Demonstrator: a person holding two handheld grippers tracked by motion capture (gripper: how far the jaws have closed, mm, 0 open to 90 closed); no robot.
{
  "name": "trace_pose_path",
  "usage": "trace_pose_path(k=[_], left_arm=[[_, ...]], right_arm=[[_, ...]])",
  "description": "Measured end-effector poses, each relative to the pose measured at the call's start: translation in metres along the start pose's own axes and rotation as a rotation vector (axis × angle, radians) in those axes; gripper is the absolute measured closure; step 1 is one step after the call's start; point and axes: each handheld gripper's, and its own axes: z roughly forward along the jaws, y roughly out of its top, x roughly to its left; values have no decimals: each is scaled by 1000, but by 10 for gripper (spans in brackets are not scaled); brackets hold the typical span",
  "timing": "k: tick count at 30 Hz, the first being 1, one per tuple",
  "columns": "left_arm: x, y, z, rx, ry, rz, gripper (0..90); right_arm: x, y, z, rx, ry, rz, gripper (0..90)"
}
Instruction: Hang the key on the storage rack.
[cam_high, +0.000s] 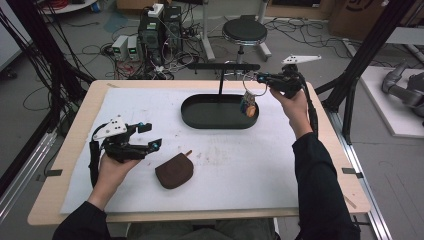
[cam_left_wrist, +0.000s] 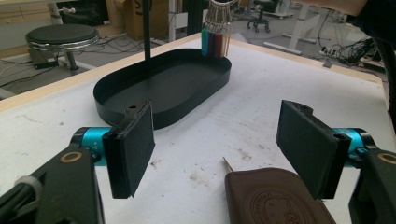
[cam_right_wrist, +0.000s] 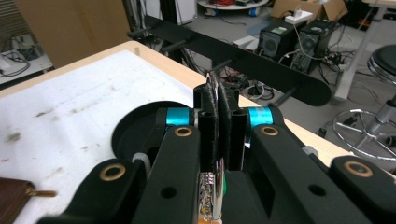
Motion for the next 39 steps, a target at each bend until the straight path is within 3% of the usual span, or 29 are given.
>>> trace_pose_path(k=[13, 30, 39], left_arm=[[0, -2, 0, 1, 1, -6, 278], [0, -3, 0, 1, 2, -8, 278], [0, -3, 0, 2, 4, -7, 278]], right_arm=[[-16, -8, 13, -16, -65, 54, 876], [-29, -17, 21, -10, -65, 112, 875], [-27, -17, 24, -2, -83, 111, 857]])
